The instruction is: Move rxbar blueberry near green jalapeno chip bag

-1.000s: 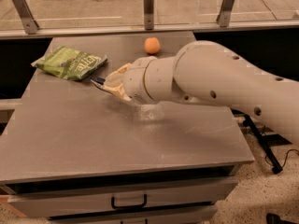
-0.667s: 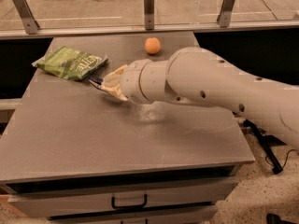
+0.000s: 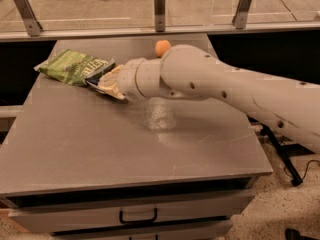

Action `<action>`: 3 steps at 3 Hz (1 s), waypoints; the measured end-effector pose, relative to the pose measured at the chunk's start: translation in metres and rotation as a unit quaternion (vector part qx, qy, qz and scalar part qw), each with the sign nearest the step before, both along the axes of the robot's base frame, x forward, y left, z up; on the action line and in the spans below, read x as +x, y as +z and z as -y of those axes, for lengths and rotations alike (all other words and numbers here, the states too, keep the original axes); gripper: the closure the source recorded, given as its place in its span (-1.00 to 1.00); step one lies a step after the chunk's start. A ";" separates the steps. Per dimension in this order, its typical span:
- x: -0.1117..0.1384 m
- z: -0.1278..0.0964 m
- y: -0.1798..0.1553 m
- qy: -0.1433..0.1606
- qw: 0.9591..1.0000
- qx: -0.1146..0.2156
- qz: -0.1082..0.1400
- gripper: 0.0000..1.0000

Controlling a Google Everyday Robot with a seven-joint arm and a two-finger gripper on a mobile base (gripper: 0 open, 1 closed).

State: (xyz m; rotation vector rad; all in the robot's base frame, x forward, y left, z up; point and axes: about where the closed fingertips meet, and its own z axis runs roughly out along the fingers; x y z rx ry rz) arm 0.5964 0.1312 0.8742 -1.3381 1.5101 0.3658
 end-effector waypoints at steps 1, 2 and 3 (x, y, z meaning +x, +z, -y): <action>0.015 -0.016 -0.005 0.013 1.000 -0.001 -0.003 0.17; 0.023 -0.019 -0.003 0.014 1.000 0.004 -0.003 -0.31; 0.023 -0.013 0.008 0.010 1.000 0.013 -0.002 -0.76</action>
Offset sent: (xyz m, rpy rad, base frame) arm 0.0355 0.0178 0.0001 0.0183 0.0067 0.0198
